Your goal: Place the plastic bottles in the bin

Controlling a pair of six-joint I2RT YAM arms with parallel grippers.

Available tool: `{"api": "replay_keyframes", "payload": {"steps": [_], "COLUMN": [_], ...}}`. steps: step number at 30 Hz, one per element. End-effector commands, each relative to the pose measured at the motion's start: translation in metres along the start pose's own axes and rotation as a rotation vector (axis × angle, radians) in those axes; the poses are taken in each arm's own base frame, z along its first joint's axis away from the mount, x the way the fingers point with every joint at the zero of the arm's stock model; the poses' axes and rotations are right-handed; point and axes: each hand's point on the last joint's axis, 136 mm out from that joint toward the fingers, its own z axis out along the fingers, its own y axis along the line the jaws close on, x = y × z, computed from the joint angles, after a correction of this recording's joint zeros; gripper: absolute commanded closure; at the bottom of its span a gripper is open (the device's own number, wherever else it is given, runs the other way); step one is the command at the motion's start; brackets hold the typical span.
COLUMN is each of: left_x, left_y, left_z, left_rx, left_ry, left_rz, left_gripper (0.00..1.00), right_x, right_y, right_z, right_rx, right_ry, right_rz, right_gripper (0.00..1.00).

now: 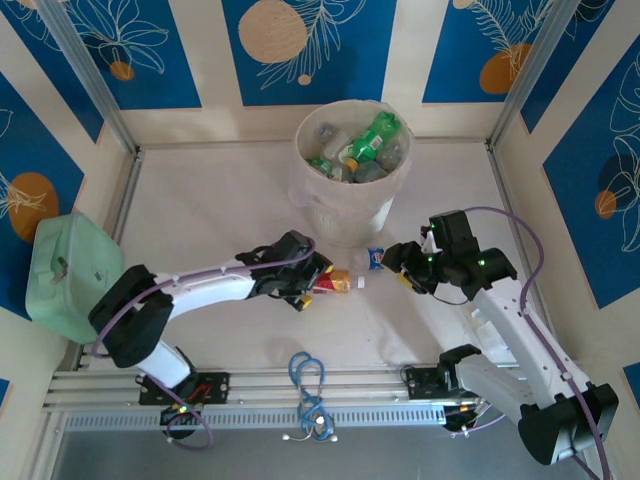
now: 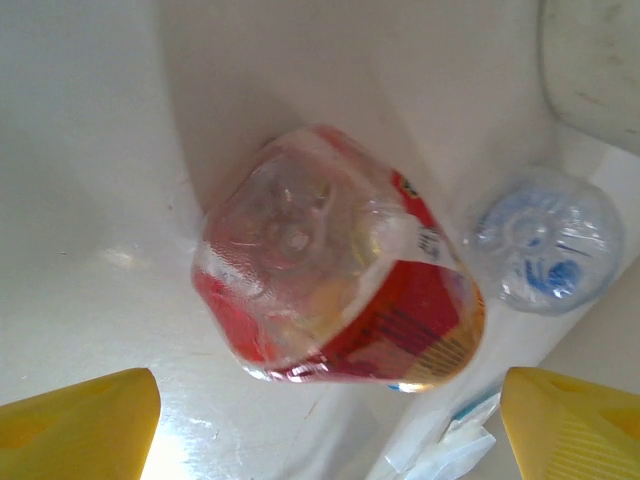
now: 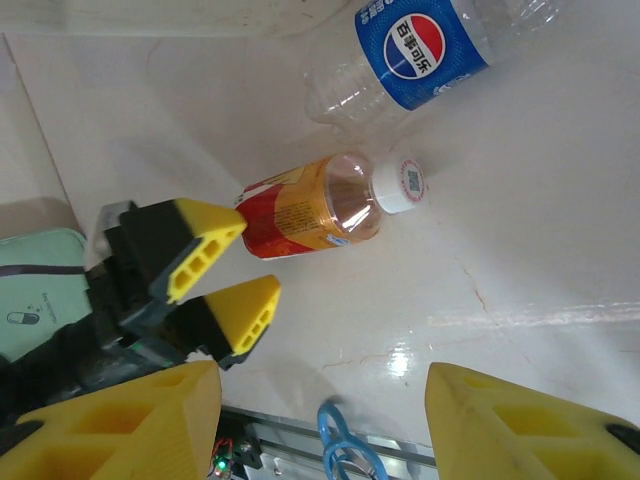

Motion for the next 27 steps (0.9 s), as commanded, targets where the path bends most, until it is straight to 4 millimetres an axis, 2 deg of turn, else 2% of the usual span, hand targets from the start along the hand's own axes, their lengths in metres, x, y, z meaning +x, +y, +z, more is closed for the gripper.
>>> {"api": "replay_keyframes", "payload": {"steps": [1,8,12,16,22,27], "left_x": [0.005,-0.005,-0.013,-0.027,-0.055,-0.051], "left_y": [-0.009,-0.017,-0.006,0.004,0.009,0.018], "left_z": [0.008,0.028,0.035,0.029,0.003,0.017], "left_rx": [-0.006,-0.017,-0.082,-0.173,-0.318,-0.338], "left_ry": [-0.007,-0.054,-0.095,-0.146,-0.271,-0.212], "left_rz": [-0.099,-0.118,-0.122,-0.099,0.005,-0.008], "left_gripper": [0.12,0.12,0.13,0.13,0.12,0.17], "right_x": [0.002,0.005,0.005,0.005,0.004,0.002], "right_y": [0.009,0.006,0.005,0.005,0.006,0.006], "right_z": [-0.006,-0.009,-0.011,-0.012,-0.013,-0.017], "right_rx": [-0.033,-0.017,-0.008,-0.005,-0.004,0.005], "right_ry": [0.005,0.008,0.003,0.002,0.0,-0.016], "right_rz": [-0.004,-0.015,-0.019,-0.021,-0.022,-0.031], "right_gripper": [0.44,0.44,0.42,0.39,0.37,0.37]}}
